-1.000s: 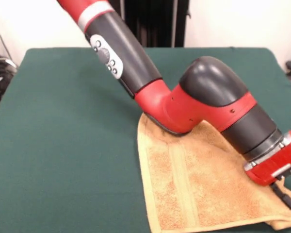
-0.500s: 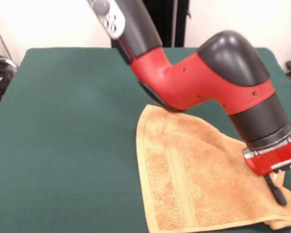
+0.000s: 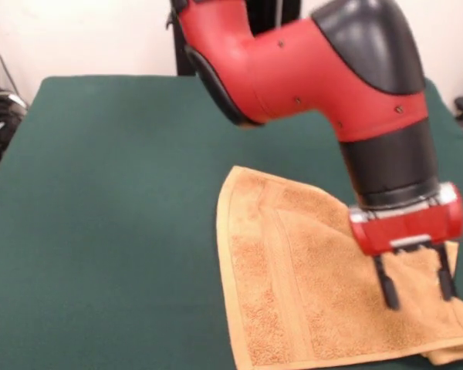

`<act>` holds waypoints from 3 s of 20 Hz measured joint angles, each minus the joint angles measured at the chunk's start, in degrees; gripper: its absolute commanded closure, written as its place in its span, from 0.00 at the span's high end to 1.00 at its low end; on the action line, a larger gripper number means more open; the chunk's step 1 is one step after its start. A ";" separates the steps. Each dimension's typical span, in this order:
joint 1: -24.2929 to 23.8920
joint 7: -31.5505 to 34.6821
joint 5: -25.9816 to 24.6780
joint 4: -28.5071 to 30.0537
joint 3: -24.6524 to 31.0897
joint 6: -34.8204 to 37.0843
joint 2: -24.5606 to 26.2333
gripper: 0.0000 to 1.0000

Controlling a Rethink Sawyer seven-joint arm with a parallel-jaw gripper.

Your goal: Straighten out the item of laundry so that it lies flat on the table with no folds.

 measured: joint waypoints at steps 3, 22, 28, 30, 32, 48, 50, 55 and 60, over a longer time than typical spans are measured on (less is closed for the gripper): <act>1.72 0.38 2.44 -0.16 -5.12 7.28 -2.50 1.00; 10.55 13.95 9.56 -0.37 -20.30 29.81 -8.72 1.00; 10.34 13.97 11.44 0.05 -19.77 20.83 -7.12 1.00; 10.46 13.97 12.17 0.03 -19.79 18.69 -6.40 1.00; 10.87 13.97 13.03 -0.12 -19.89 18.72 -5.37 1.00; 21.71 26.10 15.01 -12.44 -29.40 37.49 7.03 1.00; 22.56 28.77 15.46 -14.20 -30.74 38.44 8.09 1.00; 24.27 35.08 15.90 -15.61 -33.15 39.02 8.90 1.00; 24.90 37.84 15.89 -15.62 -33.86 38.44 8.94 1.00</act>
